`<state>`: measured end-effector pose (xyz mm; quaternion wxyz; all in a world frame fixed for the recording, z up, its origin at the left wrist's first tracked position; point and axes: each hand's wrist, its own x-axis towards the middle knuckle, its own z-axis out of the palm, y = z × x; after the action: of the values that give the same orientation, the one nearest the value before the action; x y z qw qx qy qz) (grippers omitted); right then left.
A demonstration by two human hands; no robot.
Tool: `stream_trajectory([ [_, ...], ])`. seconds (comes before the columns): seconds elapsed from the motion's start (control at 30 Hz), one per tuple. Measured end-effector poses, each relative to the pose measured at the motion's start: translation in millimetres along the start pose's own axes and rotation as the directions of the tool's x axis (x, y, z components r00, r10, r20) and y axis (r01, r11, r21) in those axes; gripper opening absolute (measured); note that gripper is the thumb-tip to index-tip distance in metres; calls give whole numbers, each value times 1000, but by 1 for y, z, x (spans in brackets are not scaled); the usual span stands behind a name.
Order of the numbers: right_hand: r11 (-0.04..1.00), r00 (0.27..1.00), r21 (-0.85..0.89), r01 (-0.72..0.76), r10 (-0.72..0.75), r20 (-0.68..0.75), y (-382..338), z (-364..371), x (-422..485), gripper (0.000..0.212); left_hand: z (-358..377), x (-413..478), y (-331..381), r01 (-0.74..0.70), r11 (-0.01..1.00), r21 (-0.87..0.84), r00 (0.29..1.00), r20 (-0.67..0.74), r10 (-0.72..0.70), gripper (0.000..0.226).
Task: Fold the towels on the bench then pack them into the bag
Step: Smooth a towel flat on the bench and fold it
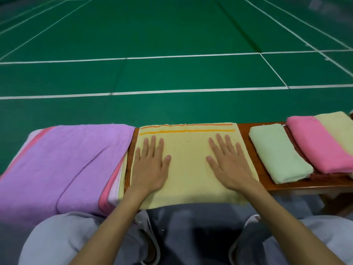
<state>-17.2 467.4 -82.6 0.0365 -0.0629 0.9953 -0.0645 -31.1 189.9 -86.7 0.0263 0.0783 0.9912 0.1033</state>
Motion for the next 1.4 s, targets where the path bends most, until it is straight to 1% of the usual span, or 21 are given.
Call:
stream_trajectory([
  [0.1, 994, 994, 14, -106, 106, -13, 21, -3, 1, 70, -2, 0, -9, 63, 998, -15, 997, -43, -64, 75],
  [0.2, 993, 994, 35, -109, 109, -12, 21, -4, 1, 71, -4, -2, -8, 62, 996, -58, 997, -42, -64, 74],
  [0.27, 992, 994, 66, -109, 110, -6, 18, -7, 1, 71, -11, -3, -6, 61, 987, -152, 994, -81, -73, 69],
  [0.33, 981, 987, 143, -134, 144, -66, 14, -11, 1, 68, -20, -5, -3, 116, 964, -238, 976, -151, -155, 63],
  [0.43, 929, 910, 268, -255, 325, -257, 8, -24, 0, 63, -33, -5, -3, 292, 927, -234, 923, -185, -337, 69],
  [0.5, 870, 861, 321, -374, 454, -230, 7, -33, 1, 59, -37, -3, -6, 338, 903, -265, 915, -131, -381, 56],
  [0.53, 854, 860, 332, -402, 476, -185, 6, -36, 2, 53, -38, -1, -7, 337, 883, -326, 911, -123, -393, 40],
  [0.57, 850, 870, 335, -406, 471, -142, 5, -39, 3, 47, -39, 0, -6, 342, 853, -394, 907, -98, -409, 23],
  [0.63, 860, 898, 341, -380, 431, -86, 7, -41, 6, 45, -42, 0, -3, 327, 822, -466, 911, -77, -405, 20],
  [0.7, 874, 938, 390, -291, 341, -64, 12, -44, 9, 63, -48, 1, -3, 312, 794, -521, 920, -44, -390, 16],
  [0.73, 846, 958, 483, -225, 284, -52, 15, -47, 9, 75, -52, 3, -4, 310, 752, -581, 920, -16, -392, 14],
  [0.77, 766, 972, 623, -157, 230, -39, 17, -50, 9, 83, -57, 4, -7, 320, 667, -673, 915, 36, -402, 11],
  [0.8, 637, 982, 764, -108, 186, -16, 19, -54, 8, 88, -64, 5, -9, 339, 543, -768, 904, 106, -415, 10],
  [0.87, 358, 990, 929, -96, 135, 50, 23, -63, 7, 85, -75, 4, -13, 342, 328, -880, 890, 191, -414, 29],
  [0.9, 263, 988, 957, -122, 122, 93, 25, -67, 7, 79, -79, 3, -14, 319, 276, -907, 893, 190, -409, 43],
  [0.97, 178, 984, 971, -160, 111, 142, 29, -74, 5, 61, -83, 2, -19, 262, 238, -935, 912, 159, -379, 61],
  [1.03, 191, 982, 971, -145, 149, 118, 35, -74, 4, 39, -84, 3, -23, 243, 251, -937, 933, 155, -326, 54],
  [1.1, 199, 983, 976, -84, 180, 48, 38, -75, 1, 28, -86, 2, -24, 255, 335, -907, 944, 158, -291, 44],
  [1.2, 219, 989, 976, -4, 144, -28, 42, -79, -2, 39, -87, -1, -28, 225, 474, -851, 961, 114, -253, 41],
  [1.27, 245, 994, 970, 5, 108, -32, 45, -82, -3, 46, -88, -1, -34, 191, 572, -798, 972, 71, -225, 37],
  [1.4, 365, 993, 931, 6, 107, -49, 52, -88, -5, 38, -93, 0, -47, 142, 706, -693, 984, 20, -178, 27],
])
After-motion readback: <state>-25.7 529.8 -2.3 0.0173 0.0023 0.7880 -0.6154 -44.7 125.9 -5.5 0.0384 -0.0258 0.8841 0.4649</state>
